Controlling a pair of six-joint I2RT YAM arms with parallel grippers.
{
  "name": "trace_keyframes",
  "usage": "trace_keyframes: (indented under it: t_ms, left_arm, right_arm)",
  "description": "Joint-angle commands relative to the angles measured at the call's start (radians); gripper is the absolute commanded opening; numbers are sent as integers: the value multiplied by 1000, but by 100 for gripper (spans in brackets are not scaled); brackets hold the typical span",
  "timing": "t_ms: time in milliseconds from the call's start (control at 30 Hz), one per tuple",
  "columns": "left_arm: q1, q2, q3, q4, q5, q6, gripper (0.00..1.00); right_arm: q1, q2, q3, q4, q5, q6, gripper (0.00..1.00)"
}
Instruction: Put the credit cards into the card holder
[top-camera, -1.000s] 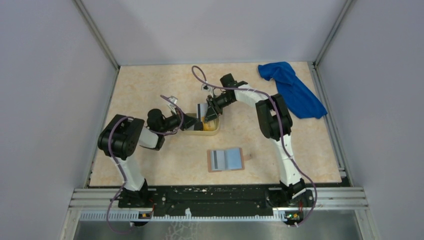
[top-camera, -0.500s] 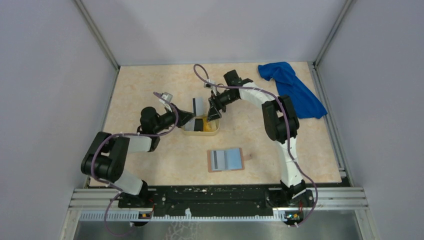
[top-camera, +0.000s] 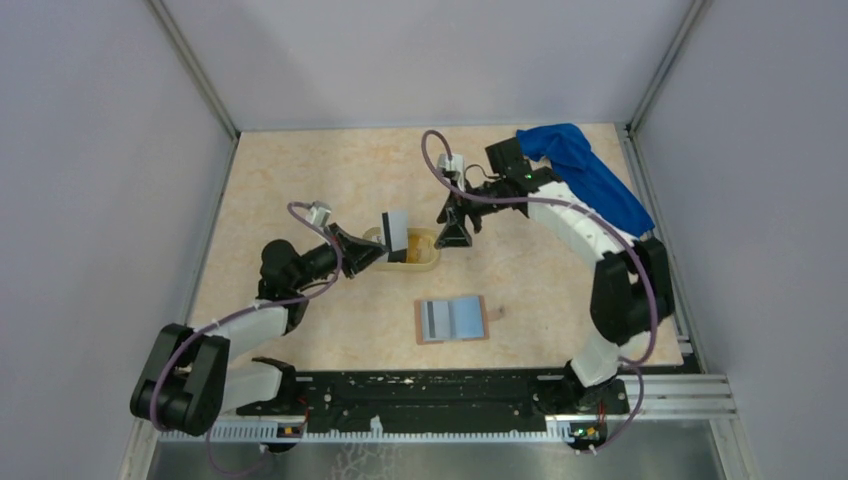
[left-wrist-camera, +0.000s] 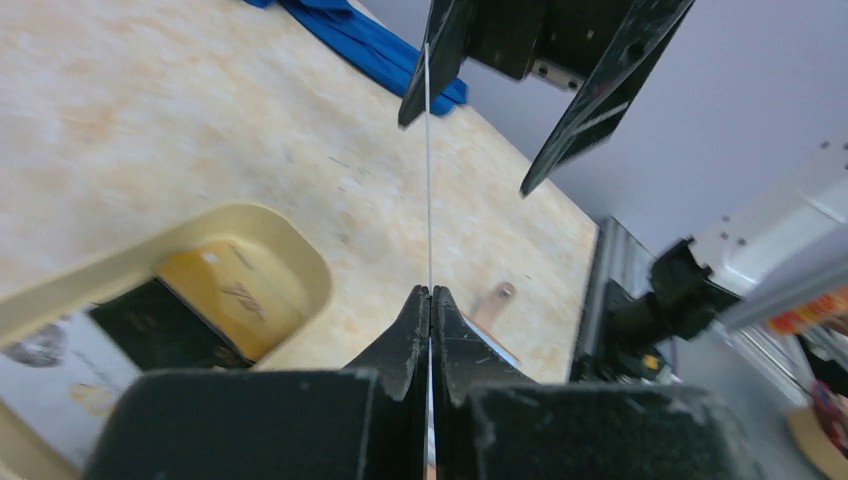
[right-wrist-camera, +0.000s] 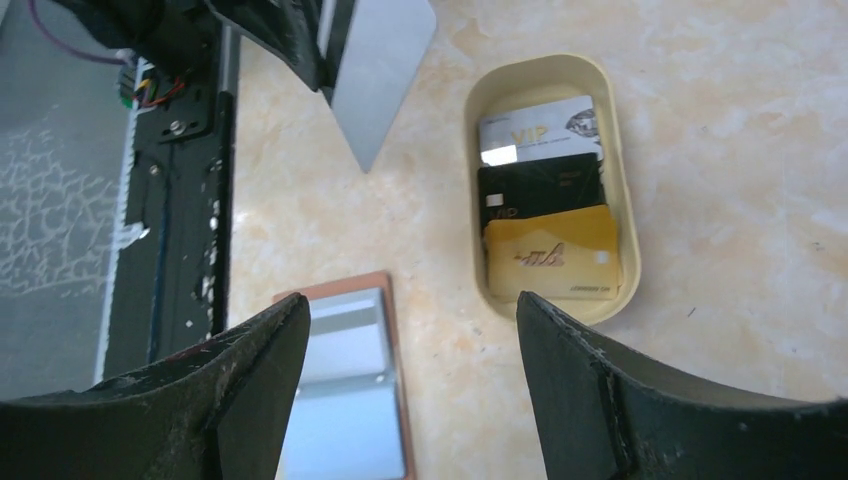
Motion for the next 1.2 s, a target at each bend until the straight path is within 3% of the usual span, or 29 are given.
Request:
trace_keyframes:
  t_ms: [0, 200, 467, 567, 700, 800, 933, 1167]
  left_arm:
    - [-74, -51, -75, 170, 56, -137, 0]
    - [-287, -59, -97, 216, 0, -99, 0]
    - [-347, 10, -156, 391, -26, -160, 0]
    - [-369, 25, -163, 414, -46, -161, 0]
    - [-391, 59, -160, 448, -66, -172, 0]
    - [-400, 87, -156, 472, -72, -180, 0]
    - [-414, 114, -148, 489, -73, -181, 0]
    - [-420, 136, -127, 466, -60, -170, 0]
  right_arm:
    - [-37, -255, -152, 101, -84, 23, 76]
    - [-80, -460, -378, 227, -224, 201, 83]
    - [-103, -460, -454, 363, -407, 378, 85]
    - [-90, -463, -470, 411, -404, 420, 85]
    - [-45, -483, -538, 622, -305, 597, 84]
    - [-28, -483, -547, 655, -272, 628, 78]
    - [-20, -476, -550, 684, -280, 665, 51]
    - [-6, -460, -535, 662, -291, 647, 33]
